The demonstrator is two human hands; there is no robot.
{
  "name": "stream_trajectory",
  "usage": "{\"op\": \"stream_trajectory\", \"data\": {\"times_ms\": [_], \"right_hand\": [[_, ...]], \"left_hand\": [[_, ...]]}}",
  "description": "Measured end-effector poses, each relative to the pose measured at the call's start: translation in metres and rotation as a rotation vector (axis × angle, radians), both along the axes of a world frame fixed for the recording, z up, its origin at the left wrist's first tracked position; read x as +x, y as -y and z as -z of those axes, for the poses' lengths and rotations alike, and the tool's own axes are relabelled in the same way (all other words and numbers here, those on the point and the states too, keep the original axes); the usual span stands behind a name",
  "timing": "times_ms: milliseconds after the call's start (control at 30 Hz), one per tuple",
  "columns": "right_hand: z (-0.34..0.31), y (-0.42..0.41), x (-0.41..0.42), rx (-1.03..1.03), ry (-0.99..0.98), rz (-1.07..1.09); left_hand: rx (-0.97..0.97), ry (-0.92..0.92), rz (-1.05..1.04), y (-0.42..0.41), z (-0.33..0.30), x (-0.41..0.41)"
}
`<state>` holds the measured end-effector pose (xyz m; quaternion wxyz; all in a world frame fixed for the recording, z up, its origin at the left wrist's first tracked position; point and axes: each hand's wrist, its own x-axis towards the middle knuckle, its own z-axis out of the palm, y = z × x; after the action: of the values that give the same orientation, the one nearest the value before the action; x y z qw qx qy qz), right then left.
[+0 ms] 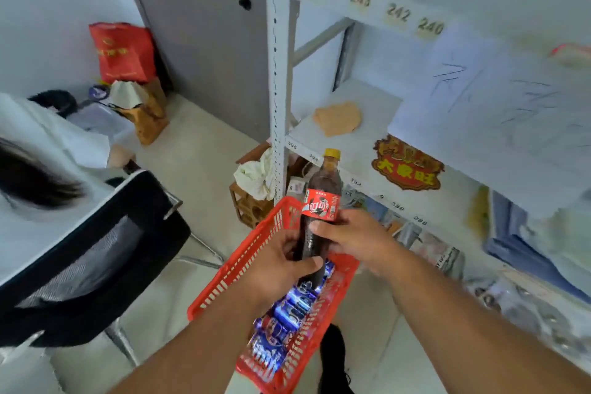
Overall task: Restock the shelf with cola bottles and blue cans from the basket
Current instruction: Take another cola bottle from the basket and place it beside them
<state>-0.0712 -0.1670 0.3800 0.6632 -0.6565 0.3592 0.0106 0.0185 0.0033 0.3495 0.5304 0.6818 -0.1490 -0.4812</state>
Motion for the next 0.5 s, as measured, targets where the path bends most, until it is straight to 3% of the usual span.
{"op": "stream_trajectory", "data": {"times_ms": [500], "right_hand": [[-0.126,-0.015,-0.199,-0.291,0.175,0.522]], "left_hand": [[-0.175,0.179,0.54,0.063,-0.13,-0.122]]}}
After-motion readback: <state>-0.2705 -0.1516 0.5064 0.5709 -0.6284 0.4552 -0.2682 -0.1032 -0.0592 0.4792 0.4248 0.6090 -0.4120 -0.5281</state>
